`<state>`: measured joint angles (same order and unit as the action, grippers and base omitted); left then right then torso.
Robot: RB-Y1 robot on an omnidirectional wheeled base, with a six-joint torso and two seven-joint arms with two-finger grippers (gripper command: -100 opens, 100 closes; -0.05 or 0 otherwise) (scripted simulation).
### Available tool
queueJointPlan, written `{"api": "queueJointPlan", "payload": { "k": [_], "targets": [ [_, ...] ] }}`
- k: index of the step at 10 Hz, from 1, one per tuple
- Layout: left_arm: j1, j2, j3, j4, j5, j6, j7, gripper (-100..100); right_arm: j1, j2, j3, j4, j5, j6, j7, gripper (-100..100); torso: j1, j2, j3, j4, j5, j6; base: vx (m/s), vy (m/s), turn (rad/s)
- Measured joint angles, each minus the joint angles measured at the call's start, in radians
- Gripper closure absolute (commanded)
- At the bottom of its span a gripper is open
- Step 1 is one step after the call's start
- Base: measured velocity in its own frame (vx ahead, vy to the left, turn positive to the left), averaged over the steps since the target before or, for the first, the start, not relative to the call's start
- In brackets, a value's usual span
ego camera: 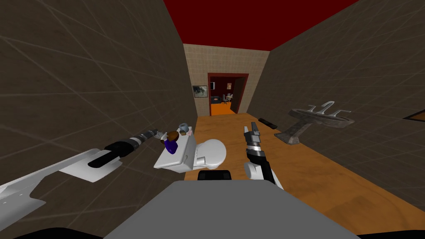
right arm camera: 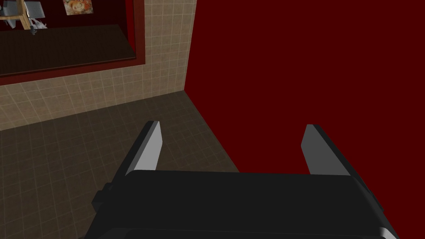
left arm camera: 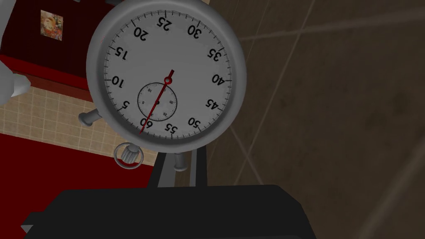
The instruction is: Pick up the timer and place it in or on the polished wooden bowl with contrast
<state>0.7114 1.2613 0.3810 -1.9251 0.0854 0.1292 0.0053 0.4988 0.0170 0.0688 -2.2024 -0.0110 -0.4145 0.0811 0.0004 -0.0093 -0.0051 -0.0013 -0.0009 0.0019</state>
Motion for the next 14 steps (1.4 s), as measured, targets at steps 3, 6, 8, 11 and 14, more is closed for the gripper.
{"api": "queueJointPlan", "payload": {
  "k": [3, 6, 8, 11, 14],
  "targets": [
    [0.021, 0.045, 0.02, -0.009, 0.02, 0.023, 0.013, -100, 0.0, 0.0, 0.0, 0.0, 0.0, 0.0, 0.0, 0, -0.001, 0.006, 0.003, 0.001, 0.0, -0.001, 0.053, 0.021, -0.006],
    [0.021, 0.045, 0.02, -0.009, 0.019, 0.023, 0.013, -100, 0.0, 0.0, 0.0, 0.0, 0.0, 0.0, 0.0, 0, -0.004, 0.011, 0.007, 0.003, -0.001, -0.001, 0.003, 0.002, -0.004],
    [0.021, 0.044, 0.02, -0.009, 0.019, 0.023, 0.013, 0, 0.0, 0.0, 0.0, 0.0, 0.0, 0.0, 0.0, 0, -0.003, 0.012, 0.007, 0.003, 0.0, -0.001, 0.0, 0.0, 0.0],
    [0.019, 0.069, 0.027, -0.061, 0.026, 0.061, 0.025, -100, 0.0, 0.0, 0.0, 0.0, 0.0, 0.0, 0.0, 0, 0.001, 0.01, 0.006, 0.003, 0.0, -0.002, 0.042, 0.048, 0.169],
    [0.017, 0.101, 0.035, -0.136, 0.035, 0.114, 0.042, -100, 0.0, 0.0, 0.0, 0.0, 0.0, 0.0, 0.0, 0, 0.007, 0.013, 0.008, 0.003, -0.003, -0.001, -0.001, 0.01, 0.045]
  ]
}}
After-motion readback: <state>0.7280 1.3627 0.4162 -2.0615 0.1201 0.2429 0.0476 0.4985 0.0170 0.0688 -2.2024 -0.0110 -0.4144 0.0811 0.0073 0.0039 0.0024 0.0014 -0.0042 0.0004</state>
